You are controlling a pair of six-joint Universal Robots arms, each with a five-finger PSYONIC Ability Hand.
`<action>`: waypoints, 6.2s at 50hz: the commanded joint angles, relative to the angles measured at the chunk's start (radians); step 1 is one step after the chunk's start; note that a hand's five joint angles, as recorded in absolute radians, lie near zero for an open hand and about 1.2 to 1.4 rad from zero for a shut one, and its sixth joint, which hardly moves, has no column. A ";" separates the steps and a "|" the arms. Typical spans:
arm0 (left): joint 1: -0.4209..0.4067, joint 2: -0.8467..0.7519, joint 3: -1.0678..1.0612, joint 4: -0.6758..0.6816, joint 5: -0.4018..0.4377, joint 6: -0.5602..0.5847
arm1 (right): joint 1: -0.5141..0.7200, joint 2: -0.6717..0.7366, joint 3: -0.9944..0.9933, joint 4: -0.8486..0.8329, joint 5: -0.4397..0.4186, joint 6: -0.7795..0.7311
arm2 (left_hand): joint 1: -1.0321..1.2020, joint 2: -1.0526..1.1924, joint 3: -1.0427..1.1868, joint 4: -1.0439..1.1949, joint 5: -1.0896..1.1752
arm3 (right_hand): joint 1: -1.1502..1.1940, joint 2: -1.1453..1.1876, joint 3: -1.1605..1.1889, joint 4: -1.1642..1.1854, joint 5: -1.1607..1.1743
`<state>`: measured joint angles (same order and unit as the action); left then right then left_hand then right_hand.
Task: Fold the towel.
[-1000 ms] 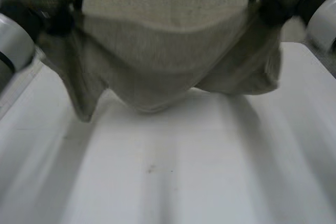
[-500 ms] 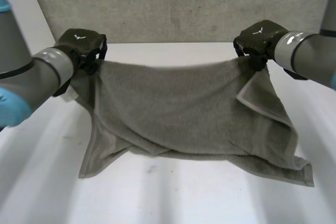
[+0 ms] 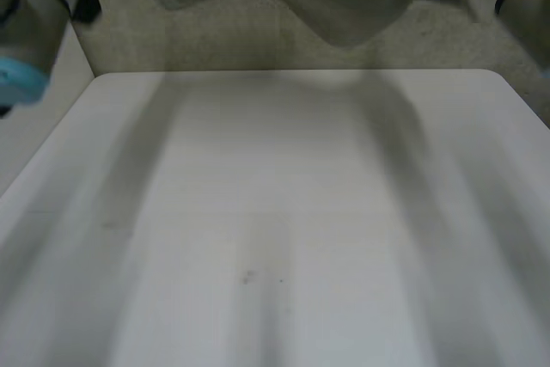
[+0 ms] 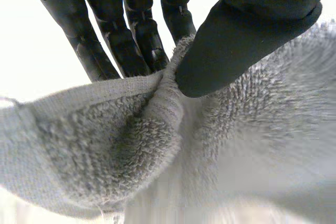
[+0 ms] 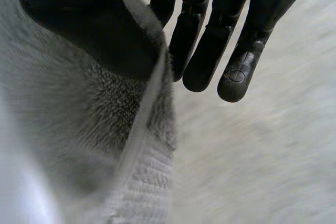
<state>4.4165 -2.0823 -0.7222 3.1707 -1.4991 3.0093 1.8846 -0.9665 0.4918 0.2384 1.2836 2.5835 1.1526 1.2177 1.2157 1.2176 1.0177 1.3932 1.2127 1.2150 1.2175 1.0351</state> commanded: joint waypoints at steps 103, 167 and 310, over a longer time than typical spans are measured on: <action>0.044 0.320 -1.046 -0.058 0.066 0.313 | -0.234 -0.328 0.976 0.042 -0.012 -0.230 | 0.244 0.179 0.181 0.179 0.204 | 0.003 0.184 0.181 0.179 0.187; 0.006 -0.424 -0.177 0.020 0.115 0.553 | -0.088 0.516 0.080 -0.287 0.095 -0.230 | -0.634 -0.699 -0.697 -0.699 -0.673 | -1.219 -1.038 -1.040 -1.043 -1.035; 0.084 -0.004 -0.737 0.063 0.091 0.530 | -0.291 0.192 0.735 -0.199 -0.033 -0.054 | -0.978 -1.043 -1.041 -1.043 -1.018 | -0.539 -0.359 -0.361 -0.363 -0.355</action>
<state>4.5021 -2.0851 -1.4550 3.2330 -1.4084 3.5388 1.5938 -0.8165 1.2409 0.0632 1.2555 2.5477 0.1767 0.1645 0.1670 0.1679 0.0294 0.7435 0.6505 0.6507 0.6500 0.4629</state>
